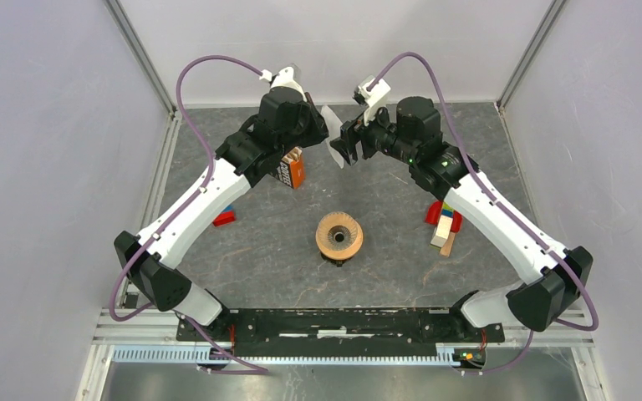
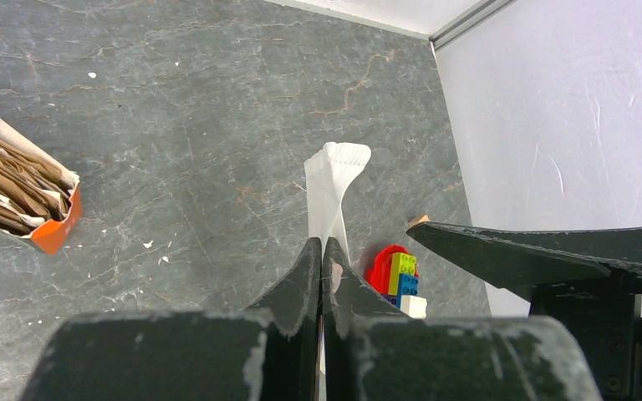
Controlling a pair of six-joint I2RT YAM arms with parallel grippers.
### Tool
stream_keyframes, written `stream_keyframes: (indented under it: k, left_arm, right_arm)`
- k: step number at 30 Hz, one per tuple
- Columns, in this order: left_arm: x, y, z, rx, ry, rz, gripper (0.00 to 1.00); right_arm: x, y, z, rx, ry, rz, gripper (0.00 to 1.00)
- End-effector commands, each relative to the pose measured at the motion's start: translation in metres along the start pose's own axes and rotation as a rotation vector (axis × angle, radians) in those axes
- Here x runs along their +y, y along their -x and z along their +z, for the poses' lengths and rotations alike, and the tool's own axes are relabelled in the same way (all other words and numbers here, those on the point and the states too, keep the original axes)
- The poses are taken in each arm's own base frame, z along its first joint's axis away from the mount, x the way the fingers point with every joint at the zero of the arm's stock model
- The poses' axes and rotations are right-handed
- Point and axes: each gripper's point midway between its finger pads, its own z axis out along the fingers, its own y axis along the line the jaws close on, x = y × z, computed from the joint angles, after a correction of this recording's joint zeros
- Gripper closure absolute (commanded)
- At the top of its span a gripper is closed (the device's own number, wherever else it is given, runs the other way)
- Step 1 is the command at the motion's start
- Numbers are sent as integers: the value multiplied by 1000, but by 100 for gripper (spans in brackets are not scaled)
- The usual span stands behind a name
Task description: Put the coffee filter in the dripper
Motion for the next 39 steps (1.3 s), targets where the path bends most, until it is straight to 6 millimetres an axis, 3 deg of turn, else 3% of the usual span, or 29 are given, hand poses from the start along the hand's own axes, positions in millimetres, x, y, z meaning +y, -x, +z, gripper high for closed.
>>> stream_keyframes:
  k: [1, 19, 39]
  left_arm:
    - [-11, 7, -8, -23, -33, -71, 98]
    - [-12, 5, -8, -17, -45, -89, 98]
    - [-18, 1, -13, 0, -91, -85, 98]
  right_arm:
    - [2, 4, 4, -26, 6, 6, 23]
    - [9, -5, 9, -11, 29, 34, 26]
    - [-8, 0, 2, -15, -60, -11, 35]
